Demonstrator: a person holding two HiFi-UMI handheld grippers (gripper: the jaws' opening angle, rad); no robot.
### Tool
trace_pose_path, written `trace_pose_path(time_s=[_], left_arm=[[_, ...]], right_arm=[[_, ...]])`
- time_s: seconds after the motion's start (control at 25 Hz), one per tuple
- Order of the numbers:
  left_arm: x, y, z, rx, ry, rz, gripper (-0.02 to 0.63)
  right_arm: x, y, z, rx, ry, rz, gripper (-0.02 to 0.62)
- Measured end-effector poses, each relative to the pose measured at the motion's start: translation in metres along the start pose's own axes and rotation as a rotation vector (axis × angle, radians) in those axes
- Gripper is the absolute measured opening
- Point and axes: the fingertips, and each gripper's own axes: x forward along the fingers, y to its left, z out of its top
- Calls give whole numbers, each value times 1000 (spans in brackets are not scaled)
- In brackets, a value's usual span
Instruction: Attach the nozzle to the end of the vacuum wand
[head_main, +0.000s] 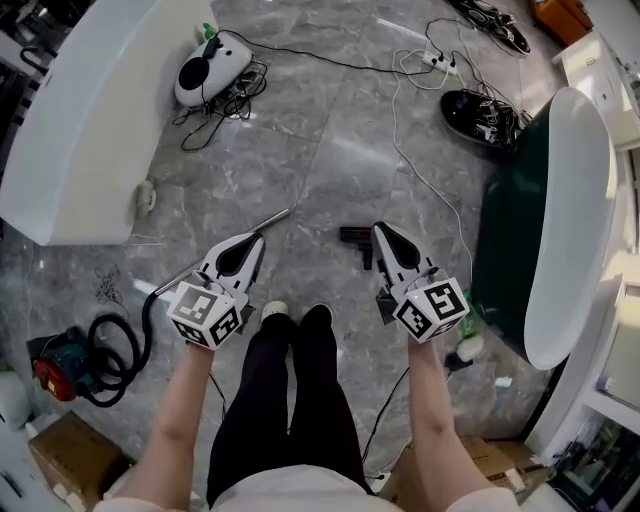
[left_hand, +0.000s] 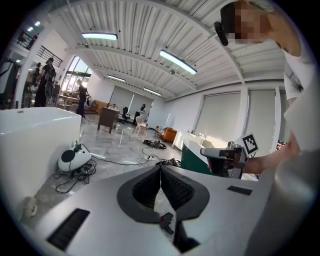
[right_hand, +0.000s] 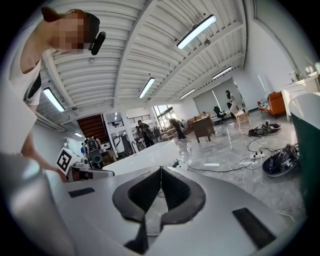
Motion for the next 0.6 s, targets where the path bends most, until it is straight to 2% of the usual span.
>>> trace_pose_path(time_s=[0.16,0.32,0.48,0.6], left_arm=[[29,14,-40,9,24,-23,11],[58,30,-101,16,55,-85,10],[87,65,-180,28,96,-115,11],[113,97,-244,35,122,-120,9]], right_arm=[[11,-22,-35,8,-13,4,14],[15,-54,-86,40,-56,-36,14],[32,-82,-157,96,-113,-70,14],[53,-101,-223,108,-118,-80,14]])
